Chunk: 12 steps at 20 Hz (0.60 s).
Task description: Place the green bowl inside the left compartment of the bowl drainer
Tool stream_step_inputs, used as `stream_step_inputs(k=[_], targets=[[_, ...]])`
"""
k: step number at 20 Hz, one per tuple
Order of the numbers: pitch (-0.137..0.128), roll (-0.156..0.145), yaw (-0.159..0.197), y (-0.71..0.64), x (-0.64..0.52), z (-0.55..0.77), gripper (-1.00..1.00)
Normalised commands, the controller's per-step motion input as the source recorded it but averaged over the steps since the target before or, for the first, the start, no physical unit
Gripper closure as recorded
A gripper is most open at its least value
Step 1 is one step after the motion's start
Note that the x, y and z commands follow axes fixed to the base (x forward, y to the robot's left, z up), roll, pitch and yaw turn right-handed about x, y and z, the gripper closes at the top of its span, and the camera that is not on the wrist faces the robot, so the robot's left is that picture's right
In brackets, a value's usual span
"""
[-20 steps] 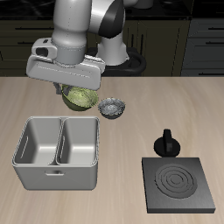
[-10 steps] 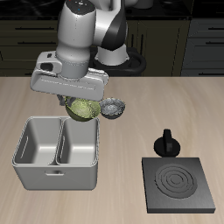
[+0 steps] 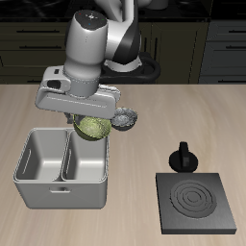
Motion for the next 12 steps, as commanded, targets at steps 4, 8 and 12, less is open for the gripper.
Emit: stream_step_inputs(k=[4, 8, 12], targets=[[0.026, -0.033, 0.016, -0.08, -0.07, -0.08, -1.0], [-0.003, 0.003, -0.014, -0.01, -0.01, -0.02, -1.0], [0.001, -0.006, 0.004, -0.02, -0.06, 0.01, -1.0]])
